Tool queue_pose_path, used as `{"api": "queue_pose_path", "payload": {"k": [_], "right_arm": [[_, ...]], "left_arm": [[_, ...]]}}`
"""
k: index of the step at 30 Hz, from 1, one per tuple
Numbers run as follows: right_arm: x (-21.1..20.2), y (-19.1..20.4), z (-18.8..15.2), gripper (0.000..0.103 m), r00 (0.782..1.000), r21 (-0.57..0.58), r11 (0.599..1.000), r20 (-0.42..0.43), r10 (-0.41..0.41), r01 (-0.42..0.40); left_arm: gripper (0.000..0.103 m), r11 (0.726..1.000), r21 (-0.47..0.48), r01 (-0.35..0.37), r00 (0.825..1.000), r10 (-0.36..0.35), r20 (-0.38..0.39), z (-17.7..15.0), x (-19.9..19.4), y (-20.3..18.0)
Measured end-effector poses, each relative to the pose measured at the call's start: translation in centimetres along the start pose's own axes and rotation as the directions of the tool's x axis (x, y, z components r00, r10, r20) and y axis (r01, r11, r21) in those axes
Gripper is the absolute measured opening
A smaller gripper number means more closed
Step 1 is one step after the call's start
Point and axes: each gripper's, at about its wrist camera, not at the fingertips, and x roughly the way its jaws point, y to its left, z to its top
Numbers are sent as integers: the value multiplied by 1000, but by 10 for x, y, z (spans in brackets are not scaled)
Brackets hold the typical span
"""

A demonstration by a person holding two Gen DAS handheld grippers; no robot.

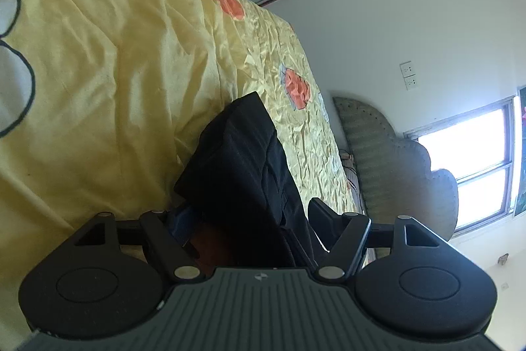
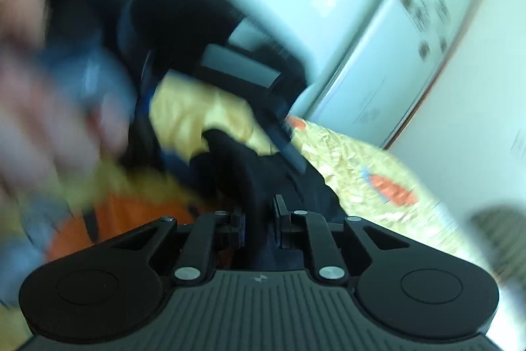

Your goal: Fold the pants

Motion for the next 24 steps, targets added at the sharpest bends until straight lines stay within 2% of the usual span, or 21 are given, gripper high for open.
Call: {"api": "queue_pose_path", "payload": {"k": [2, 4, 5, 7, 8, 10, 11, 12, 13, 14, 16, 17, 19, 21, 23, 24], "right_arm": [[-8, -16, 4, 15, 997, 93, 992, 11, 81, -82], [-13, -29, 5, 15, 971, 151, 961, -23, 238, -232], [-20, -36, 4, 15, 967, 184, 951, -3, 255, -250], [-29, -54, 3, 15, 982, 239, 953, 14, 189, -187], [-28, -63, 1, 15, 990, 257, 957, -2, 140, -135], [-18, -76, -7, 15, 996, 279, 959, -67, 61, -40], [-9, -79, -13, 16, 991, 287, 958, -122, 63, -25], [3, -80, -20, 16, 977, 289, 956, -191, 99, -40], [9, -78, -27, 16, 971, 288, 956, -209, 118, -54], [6, -79, -29, 16, 977, 302, 952, -181, 112, -53], [-2, -89, -27, 16, 985, 375, 924, -124, 123, -68], [-6, -95, -26, 16, 990, 420, 905, -77, 118, -75], [-16, -104, -23, 17, 995, 469, 881, -37, 93, -65], [-27, -114, -20, 17, 998, 509, 858, 6, 66, -59], [-34, -128, -20, 17, 994, 557, 824, 69, 83, -108], [-37, -134, -23, 17, 991, 583, 802, 102, 84, -128]], "left_arm": [[71, 1000, 8, 2, 1000, -2, 6, 3, 9, -3], [71, 999, 23, -23, 999, 22, 26, 6, 17, -6], [71, 999, 31, -26, 999, 25, 32, 8, 20, -6], [64, 998, 43, -38, 999, 37, 37, 9, 24, -7], [60, 996, 60, -60, 998, 58, 40, 10, 27, -8], [45, 988, 104, -112, 993, 107, 52, 9, 32, -13], [39, 983, 129, -129, 991, 123, 59, 9, 33, -15], [36, 977, 154, -146, 988, 137, 68, 8, 34, -17], [30, 971, 176, -164, 985, 152, 77, 6, 35, -20], [28, 959, 212, -186, 981, 169, 96, 4, 34, -25], [24, 928, 297, -225, 972, 191, 141, -4, 28, -39], [23, 907, 342, -245, 966, 198, 167, -10, 24, -50], [22, 857, 437, -274, 955, 190, 226, -25, 14, -77], [22, 793, 538, -287, 946, 146, 290, -49, 1, -108], [22, 730, 622, -283, 941, 84, 329, -76, -10, -136], [22, 708, 654, -267, 942, 48, 333, -90, -14, -150]]}}
